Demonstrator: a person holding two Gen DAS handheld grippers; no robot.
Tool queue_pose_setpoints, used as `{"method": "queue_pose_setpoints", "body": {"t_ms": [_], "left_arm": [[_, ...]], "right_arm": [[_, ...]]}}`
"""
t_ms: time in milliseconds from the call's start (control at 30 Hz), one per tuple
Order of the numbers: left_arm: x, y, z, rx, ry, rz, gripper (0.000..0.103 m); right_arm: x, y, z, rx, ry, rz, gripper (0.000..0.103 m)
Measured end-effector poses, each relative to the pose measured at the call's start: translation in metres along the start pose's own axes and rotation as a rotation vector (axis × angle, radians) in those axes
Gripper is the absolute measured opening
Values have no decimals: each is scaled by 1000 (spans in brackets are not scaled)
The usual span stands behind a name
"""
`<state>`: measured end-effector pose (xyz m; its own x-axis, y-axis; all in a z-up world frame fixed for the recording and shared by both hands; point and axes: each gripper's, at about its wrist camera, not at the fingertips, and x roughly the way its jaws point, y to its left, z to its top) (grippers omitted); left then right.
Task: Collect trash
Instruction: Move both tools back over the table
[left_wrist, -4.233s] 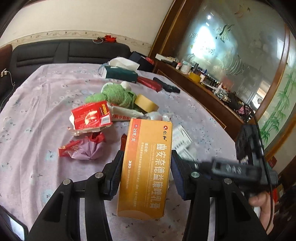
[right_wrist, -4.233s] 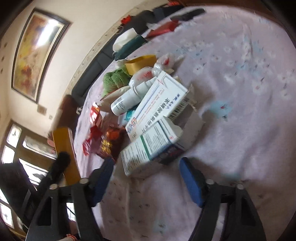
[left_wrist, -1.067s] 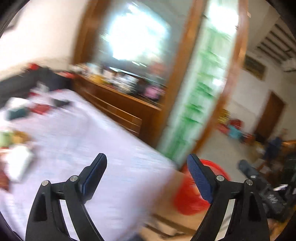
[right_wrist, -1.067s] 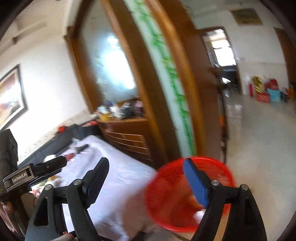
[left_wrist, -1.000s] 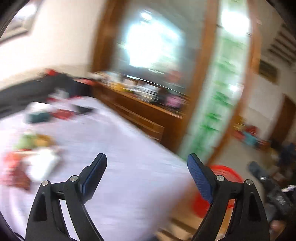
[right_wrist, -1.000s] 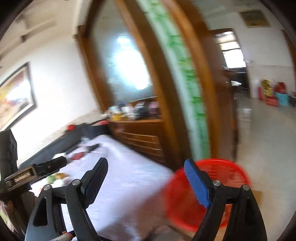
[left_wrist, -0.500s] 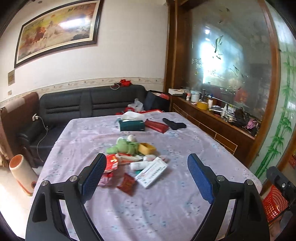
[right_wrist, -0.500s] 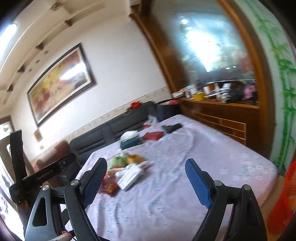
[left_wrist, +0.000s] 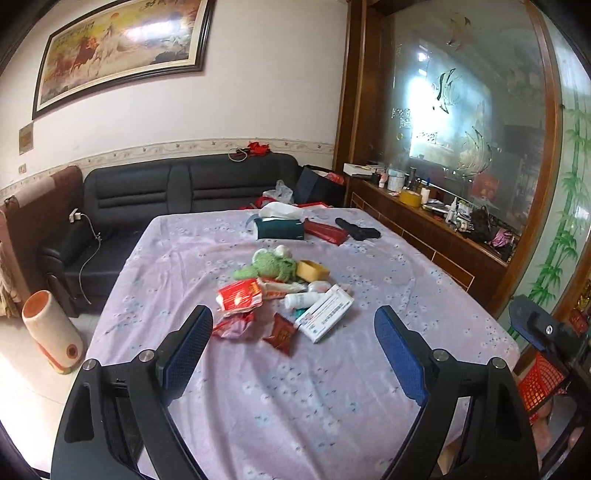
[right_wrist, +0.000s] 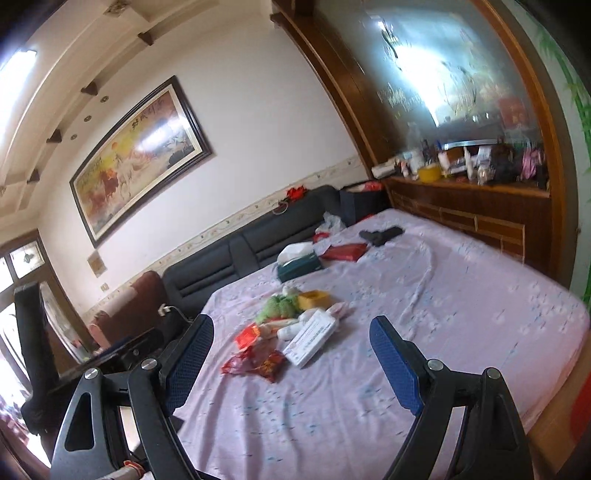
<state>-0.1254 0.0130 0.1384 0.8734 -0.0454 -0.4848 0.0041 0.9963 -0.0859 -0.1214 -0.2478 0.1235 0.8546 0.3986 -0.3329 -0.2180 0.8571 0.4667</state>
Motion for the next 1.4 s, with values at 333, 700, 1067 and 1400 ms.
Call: {"method": "queue_pose_setpoints", "body": {"t_ms": [333, 700, 1067, 1400], "left_arm": [[2, 22, -1, -24, 48, -9, 88], [30, 46, 15, -84, 59, 4, 88], [55, 56, 21, -118, 81, -2, 88], [62, 53, 20, -143, 91, -75, 88]], "right_arm": [[13, 19, -2, 0, 34, -10, 90], [56, 17, 15, 33, 37, -101, 90], [95, 16, 26, 28, 67, -155, 90], [91, 27, 10, 28, 108, -110, 90]]}}
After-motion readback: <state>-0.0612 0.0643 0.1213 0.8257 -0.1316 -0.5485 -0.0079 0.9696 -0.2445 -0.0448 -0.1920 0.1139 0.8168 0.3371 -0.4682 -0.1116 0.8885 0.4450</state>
